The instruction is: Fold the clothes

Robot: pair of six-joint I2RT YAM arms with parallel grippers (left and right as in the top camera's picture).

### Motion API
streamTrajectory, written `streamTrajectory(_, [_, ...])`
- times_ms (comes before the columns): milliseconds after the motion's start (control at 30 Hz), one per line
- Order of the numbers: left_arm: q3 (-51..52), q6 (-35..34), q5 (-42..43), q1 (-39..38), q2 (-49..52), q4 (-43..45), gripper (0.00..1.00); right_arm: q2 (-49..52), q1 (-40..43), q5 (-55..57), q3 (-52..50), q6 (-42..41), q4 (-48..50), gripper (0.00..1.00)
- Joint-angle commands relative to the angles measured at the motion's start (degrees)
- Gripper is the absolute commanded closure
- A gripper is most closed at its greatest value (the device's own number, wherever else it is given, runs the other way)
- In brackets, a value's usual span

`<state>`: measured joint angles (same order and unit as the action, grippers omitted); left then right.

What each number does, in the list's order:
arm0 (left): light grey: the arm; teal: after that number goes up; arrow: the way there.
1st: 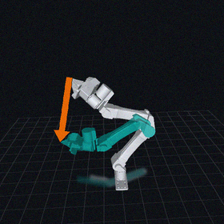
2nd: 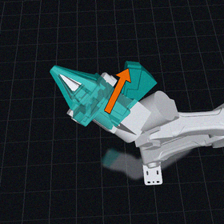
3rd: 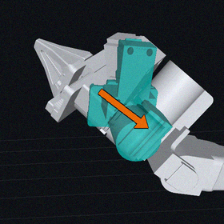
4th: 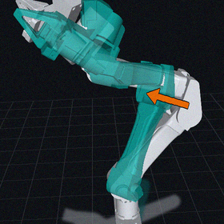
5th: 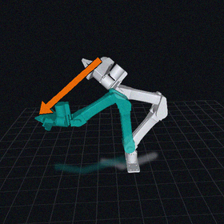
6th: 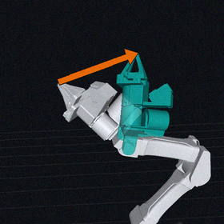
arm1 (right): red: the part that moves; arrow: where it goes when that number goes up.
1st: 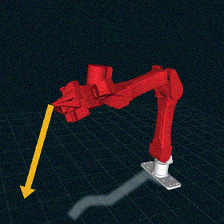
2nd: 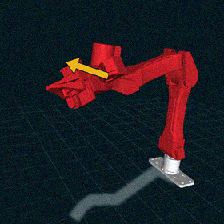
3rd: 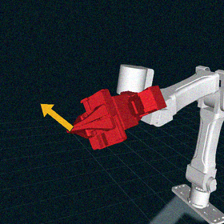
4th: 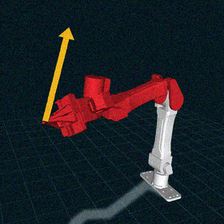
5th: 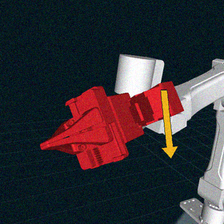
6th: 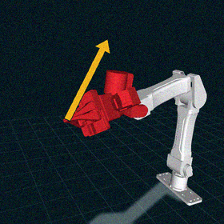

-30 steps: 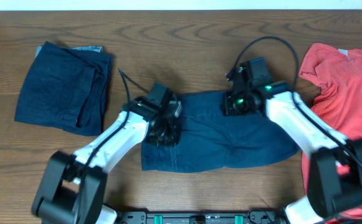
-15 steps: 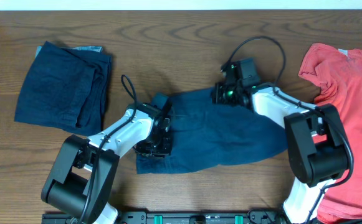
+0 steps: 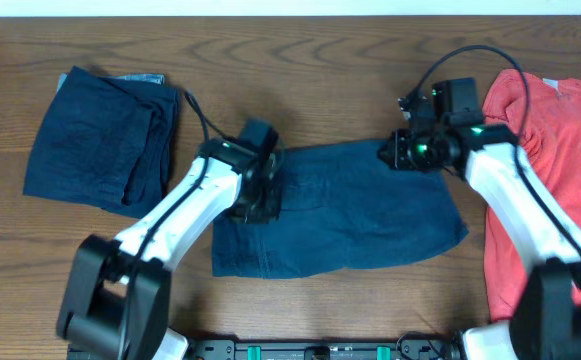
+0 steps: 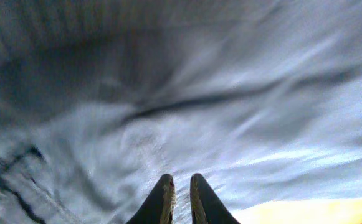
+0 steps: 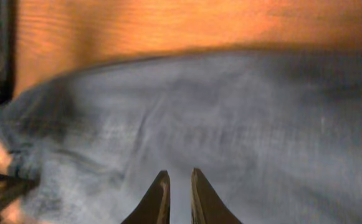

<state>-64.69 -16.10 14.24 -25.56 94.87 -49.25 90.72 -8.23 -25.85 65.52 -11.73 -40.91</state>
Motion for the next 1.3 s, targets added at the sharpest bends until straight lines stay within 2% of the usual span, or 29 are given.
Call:
streamTrajectory(0, [-1.92,0.35,0.66,-0.04,-3.69,4.44,0.87,-2.75,-0.46,3.45,0.35,2.75,-7.56,0.91])
streamTrajectory(100, [-1.38,0.35,2.19,-0.02,-3.08,10.34,0.87,-2.21,-0.74,7.56,-1.14,2.32,-14.78,0.94])
streamTrajectory(200, [0.76,0.39,3.72,-0.02,-1.11,16.35,0.87,-1.86,-0.28,10.05,-5.64,1.42,-15.41,0.95])
streamTrajectory(333, [1.97,1.46,1.2,0.04,3.61,18.29,0.87,-1.18,2.54,16.57,-14.32,-5.64,-10.23,0.95])
streamTrajectory(600, [1.97,4.79,-0.61,1.46,9.31,18.1,0.86,-0.33,14.27,20.13,-27.93,-11.65,3.3,0.98])
streamTrajectory(733, [0.79,5.14,-0.76,2.6,8.26,16.65,0.86,-0.59,18.64,18.69,-27.36,-10.8,4.15,0.97])
streamTrajectory(867, [-2.82,5.14,-0.76,3.78,4.26,10.23,0.85,-2.32,19.63,10.08,-23.98,-2.8,2.58,0.95])
streamTrajectory(1000, [-5.22,5.18,-2.97,4.48,-1.86,3.8,0.85,-5.57,19.63,11.04,-18.69,-1.18,-1.57,0.96])
streamTrajectory(1033, [-5.2,5.11,-4.83,4.7,-3.69,2.4,0.76,-6.82,19.61,10.93,-16.96,-0.48,-2.82,0.96])
streamTrajectory(1133, [-5.2,5.09,-9.11,5.6,-7.85,-2.25,0.6,-10.12,18.93,5.92,-13.66,2.38,-5.07,0.96])
streamTrajectory(1267, [-5.18,5.07,-9.86,8.28,-9.92,-7.76,0.38,-13.31,16.04,-3.17,-13.05,3.67,-5.46,0.9])
